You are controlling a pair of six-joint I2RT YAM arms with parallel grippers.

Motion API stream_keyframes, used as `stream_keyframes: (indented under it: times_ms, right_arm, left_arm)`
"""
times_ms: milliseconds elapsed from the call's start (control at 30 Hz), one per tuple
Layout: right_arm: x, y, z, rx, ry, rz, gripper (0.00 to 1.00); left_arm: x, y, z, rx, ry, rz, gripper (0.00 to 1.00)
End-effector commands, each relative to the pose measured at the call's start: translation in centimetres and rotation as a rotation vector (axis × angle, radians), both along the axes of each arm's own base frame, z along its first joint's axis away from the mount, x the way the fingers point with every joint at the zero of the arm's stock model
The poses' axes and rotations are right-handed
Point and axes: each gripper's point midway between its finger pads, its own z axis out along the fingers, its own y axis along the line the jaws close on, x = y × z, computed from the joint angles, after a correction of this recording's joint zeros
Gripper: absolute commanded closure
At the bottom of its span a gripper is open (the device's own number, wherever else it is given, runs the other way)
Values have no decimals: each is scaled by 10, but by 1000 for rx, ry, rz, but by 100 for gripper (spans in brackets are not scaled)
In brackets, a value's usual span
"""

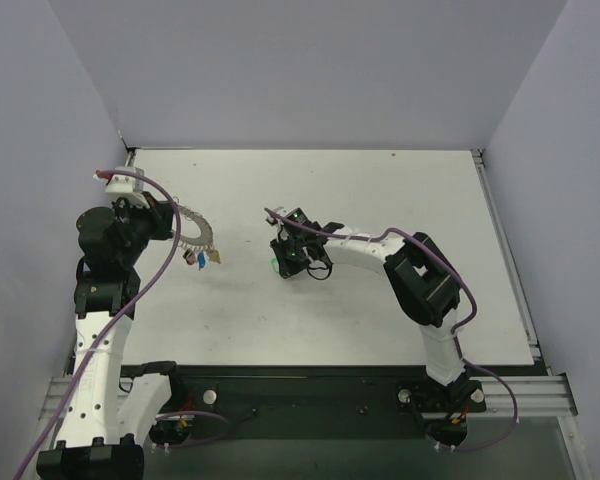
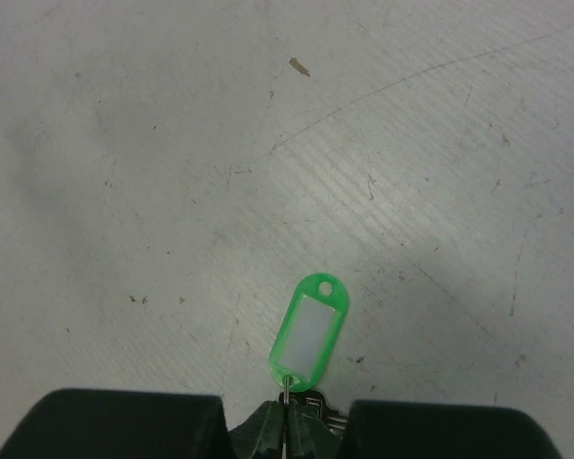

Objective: Put the keys on the keyring

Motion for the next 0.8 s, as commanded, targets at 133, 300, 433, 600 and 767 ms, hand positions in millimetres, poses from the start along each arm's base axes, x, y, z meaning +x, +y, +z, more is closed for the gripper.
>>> stream_keyframes:
  times_ms: [133,300,433,600,767]
  right_arm:
    - [5,4,7,21,-38,-4,100]
    - [8,1,24,81,-68,-7,100]
    - [13,-6,53,160,-117,-10,100]
    - [11,-14,85,245,-137,13,100]
    - [0,-22,131,315,-184,36,100]
  left_arm:
    - [3,0,33,-8,-123,-8,100]
    - [3,-5,34,-9,-131,-32,100]
    - [1,-18,33,-13,-135,-118,100]
    - [-5,-41,37,-24,-165,-258,100]
    - [-24,-68,56,-23,-275,-425,100]
